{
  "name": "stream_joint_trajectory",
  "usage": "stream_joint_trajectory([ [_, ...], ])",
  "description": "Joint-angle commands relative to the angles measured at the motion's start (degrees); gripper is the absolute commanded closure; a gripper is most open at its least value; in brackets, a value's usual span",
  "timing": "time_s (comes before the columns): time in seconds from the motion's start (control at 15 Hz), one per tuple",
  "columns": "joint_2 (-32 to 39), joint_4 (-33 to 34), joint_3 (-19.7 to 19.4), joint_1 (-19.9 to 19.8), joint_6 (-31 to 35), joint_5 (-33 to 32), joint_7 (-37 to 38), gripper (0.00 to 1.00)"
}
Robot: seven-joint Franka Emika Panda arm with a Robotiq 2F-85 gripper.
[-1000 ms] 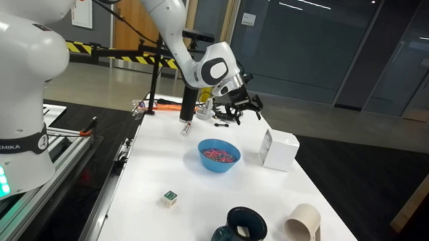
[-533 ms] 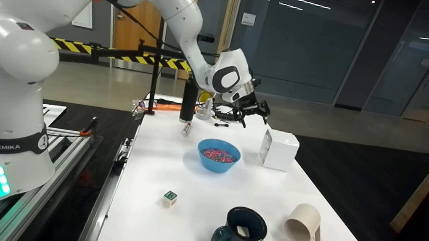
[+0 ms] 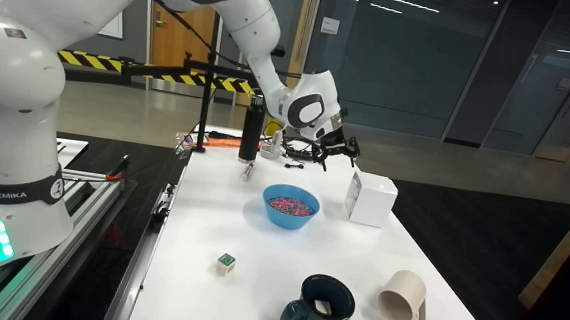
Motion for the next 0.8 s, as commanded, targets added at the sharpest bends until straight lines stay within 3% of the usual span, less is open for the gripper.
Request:
stream_joint_trajectory([
  [0.0,0.79,1.57,3.51,-3.15,-0.57,-1.13,-1.41,0.00],
  [0.4,2.14,2.20,6.73,-6.10,-0.05,-0.94,-2.82,0.00],
  [0.73,2.77,3.34,6.83,-7.14,-0.03,-1.45,-4.46,0.00],
])
